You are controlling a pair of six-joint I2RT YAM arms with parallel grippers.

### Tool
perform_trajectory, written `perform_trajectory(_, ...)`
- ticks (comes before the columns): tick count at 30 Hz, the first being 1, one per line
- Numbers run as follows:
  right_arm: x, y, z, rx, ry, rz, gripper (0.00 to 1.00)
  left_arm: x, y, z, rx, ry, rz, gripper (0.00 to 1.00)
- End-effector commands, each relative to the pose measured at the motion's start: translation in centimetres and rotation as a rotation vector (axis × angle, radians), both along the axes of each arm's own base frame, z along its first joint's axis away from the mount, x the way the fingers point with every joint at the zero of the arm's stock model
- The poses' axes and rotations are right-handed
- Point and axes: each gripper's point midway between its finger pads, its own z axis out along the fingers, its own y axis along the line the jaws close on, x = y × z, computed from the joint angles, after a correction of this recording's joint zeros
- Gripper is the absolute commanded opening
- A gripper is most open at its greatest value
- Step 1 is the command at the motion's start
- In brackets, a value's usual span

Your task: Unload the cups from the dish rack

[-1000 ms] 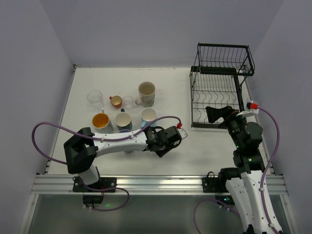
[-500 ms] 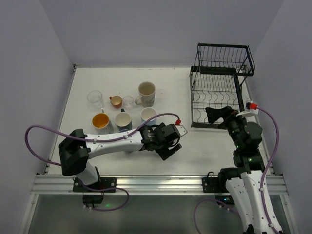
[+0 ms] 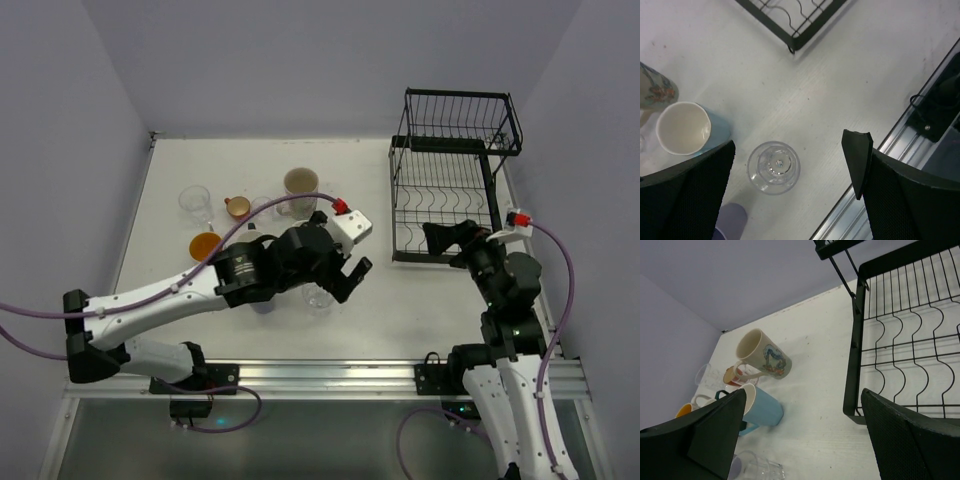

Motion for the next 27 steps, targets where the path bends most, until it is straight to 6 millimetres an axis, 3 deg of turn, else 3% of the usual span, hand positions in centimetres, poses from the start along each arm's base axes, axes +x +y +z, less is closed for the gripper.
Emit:
perform_trajectory(1, -1.7, -0.7, 4.6, -0.020, -0.115, -0.025, 0.99, 0.7, 0.9, 8.5, -0.221, -0.149, 0.038, 1.00)
perform_trajectory(6, -4.1, -1.6, 6.8, -0.036, -0.171, -0.067, 0.99, 0.5, 5.9, 15.2, -0.390, -0.276, 0.122, 1.00)
perform_trajectory(10, -5.9, -2.4, 8.3, -0.047, -0.205, -0.103, 0.99, -0.5, 8.9, 18.0, -0.482, -0.333, 0.126, 1.00)
perform_trajectory(14, -6.9, -3.2, 8.8, -0.057, -0.223, -0.147, 0.99, -1.0, 11.1, 18.0, -0.496, -0.335, 0.151, 1.00)
perform_trajectory(19, -7.9, -3.5, 9.0, -0.058, -0.226, -0.160, 0.99, -1.5, 11.9, 16.3, -0.489, -0.309, 0.148, 1.00)
perform_trajectory(27, -10.0, -4.0, 11.1, -0.065, -0.298, -0.182, 0.99, -1.8, 15.3, 17.9, -0.573, -0.361, 0.211, 1.00)
